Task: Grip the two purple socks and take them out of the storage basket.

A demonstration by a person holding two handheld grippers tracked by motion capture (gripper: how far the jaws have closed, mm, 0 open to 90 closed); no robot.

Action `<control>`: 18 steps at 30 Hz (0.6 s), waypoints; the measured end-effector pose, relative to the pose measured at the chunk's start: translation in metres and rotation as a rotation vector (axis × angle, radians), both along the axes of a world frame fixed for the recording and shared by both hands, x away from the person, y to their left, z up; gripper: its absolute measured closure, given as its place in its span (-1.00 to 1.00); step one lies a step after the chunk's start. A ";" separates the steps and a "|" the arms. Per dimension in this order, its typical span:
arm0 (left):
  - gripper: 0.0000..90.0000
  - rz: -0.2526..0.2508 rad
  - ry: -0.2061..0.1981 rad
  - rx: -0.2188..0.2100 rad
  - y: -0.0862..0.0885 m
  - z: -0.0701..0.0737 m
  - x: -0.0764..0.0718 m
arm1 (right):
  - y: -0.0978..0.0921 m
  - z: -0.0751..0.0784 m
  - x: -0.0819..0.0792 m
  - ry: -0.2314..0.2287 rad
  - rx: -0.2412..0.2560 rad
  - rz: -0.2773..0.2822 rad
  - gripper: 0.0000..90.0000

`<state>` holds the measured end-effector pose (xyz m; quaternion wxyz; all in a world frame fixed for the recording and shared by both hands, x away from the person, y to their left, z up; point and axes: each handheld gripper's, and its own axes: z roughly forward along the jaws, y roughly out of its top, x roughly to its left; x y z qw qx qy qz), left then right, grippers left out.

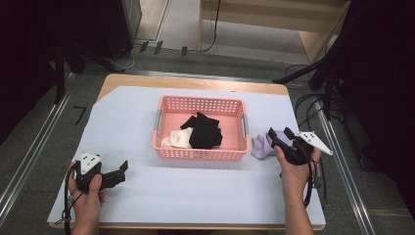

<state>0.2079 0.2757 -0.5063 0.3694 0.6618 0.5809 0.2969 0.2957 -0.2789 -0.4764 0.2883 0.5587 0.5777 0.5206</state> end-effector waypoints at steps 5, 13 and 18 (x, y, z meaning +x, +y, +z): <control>-0.93 0.004 0.000 0.002 -0.001 0.000 0.000 | -0.008 -0.007 -0.013 0.004 -0.014 0.032 -0.38; -0.93 0.006 -0.006 0.004 -0.001 0.000 0.000 | -0.023 -0.016 -0.029 0.017 -0.010 0.031 -0.43; -0.93 0.005 -0.010 0.005 -0.001 0.000 -0.001 | -0.030 -0.023 -0.039 0.019 -0.025 0.028 -0.45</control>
